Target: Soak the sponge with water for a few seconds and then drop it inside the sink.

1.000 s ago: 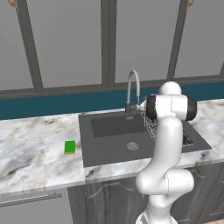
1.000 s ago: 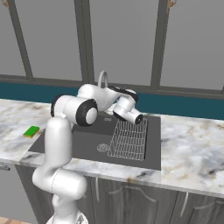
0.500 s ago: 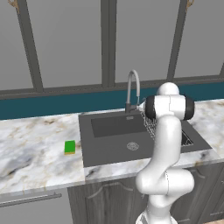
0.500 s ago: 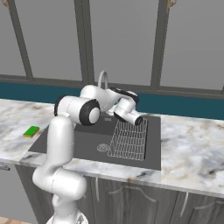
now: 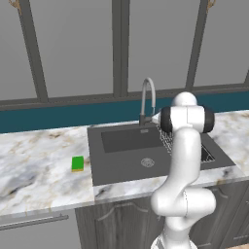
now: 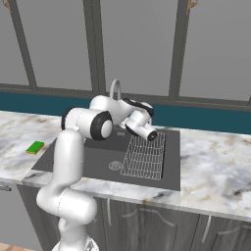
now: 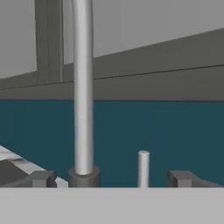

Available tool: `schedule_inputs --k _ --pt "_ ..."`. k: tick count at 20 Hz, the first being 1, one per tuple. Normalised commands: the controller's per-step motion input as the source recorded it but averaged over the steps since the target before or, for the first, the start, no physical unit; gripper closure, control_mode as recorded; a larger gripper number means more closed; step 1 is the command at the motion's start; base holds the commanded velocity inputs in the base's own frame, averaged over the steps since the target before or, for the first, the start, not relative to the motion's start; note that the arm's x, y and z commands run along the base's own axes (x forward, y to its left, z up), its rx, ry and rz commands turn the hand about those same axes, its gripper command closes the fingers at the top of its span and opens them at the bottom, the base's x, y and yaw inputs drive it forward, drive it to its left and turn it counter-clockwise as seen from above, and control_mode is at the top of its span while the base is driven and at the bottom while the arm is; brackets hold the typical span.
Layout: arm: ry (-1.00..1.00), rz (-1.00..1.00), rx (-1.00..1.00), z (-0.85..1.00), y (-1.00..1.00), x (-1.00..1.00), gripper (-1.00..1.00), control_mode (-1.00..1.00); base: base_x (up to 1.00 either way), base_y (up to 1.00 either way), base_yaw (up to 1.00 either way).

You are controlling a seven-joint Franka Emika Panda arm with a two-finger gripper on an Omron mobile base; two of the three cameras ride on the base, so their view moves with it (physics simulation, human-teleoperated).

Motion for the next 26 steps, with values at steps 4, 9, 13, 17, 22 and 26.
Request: schedule_inputs --k 4,9,13,17,22,26 --pt "0.0 -0.07 0.0 -0.04 0.0 0.17 -1.0 -1.0 0.0 0.0 0.0" --pt "-0.02 -0.03 0.0 -0.08 0.0 0.15 -1.0 -1.0 0.0 0.0 0.0" --pt "-0.02 0.0 0.0 -0.12 0.0 0.16 -1.0 -1.0 0.0 0.0 0.0" --pt "-0.02 0.0 0.0 -0.22 0.0 0.26 -1.0 -1.0 0.0 0.0 0.0" --pt "0.0 0.0 0.0 -0.19 0.0 0.3 -1.0 -1.0 0.0 0.0 0.0" --pt "0.0 0.0 0.0 -0.1 0.0 0.24 -1.0 -1.0 0.0 0.0 0.0"
